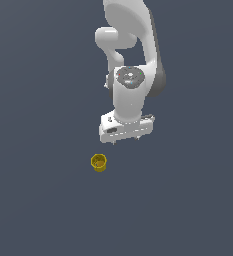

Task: Pick up the object and move it to a goal position.

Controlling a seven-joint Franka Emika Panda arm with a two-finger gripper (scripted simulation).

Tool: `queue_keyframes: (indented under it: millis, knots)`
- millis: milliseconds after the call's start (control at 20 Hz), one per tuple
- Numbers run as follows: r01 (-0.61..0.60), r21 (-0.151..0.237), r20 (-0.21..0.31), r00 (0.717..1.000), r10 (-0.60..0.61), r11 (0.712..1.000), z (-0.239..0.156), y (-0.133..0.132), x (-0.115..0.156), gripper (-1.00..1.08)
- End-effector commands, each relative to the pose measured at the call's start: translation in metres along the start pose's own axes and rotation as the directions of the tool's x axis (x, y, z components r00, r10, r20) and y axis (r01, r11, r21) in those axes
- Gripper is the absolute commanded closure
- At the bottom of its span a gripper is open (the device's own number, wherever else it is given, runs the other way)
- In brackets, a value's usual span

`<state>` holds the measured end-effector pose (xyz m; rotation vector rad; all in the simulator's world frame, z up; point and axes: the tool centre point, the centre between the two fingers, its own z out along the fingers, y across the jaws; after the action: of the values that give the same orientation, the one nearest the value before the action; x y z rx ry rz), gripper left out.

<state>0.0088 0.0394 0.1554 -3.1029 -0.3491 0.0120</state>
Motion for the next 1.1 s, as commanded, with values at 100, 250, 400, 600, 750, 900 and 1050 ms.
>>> queue_keyframes:
  millis: [100,250,400,600,750,900,1050]
  knots:
    - [0.079,-0.004,0.0,0.997,-0.079,0.997,0.009,0.021,0.007,-0.92]
    - [0.14,-0.008,-0.001,0.99,-0.14,0.99,0.016,0.038,0.011,-0.92]
    - [0.2,-0.01,0.0,0.98,-0.2,0.98,0.024,0.055,0.015,-0.92]
    - [0.278,-0.014,0.001,0.961,-0.278,0.961,0.034,0.077,0.019,-0.92]
    - [0.327,-0.016,0.001,0.945,-0.327,0.945,0.04,0.092,0.021,-0.92]
    - [0.366,-0.018,0.002,0.931,-0.366,0.93,0.046,0.104,0.023,-0.92]
    - [0.396,-0.019,0.003,0.918,-0.396,0.918,0.05,0.113,0.023,-0.92]
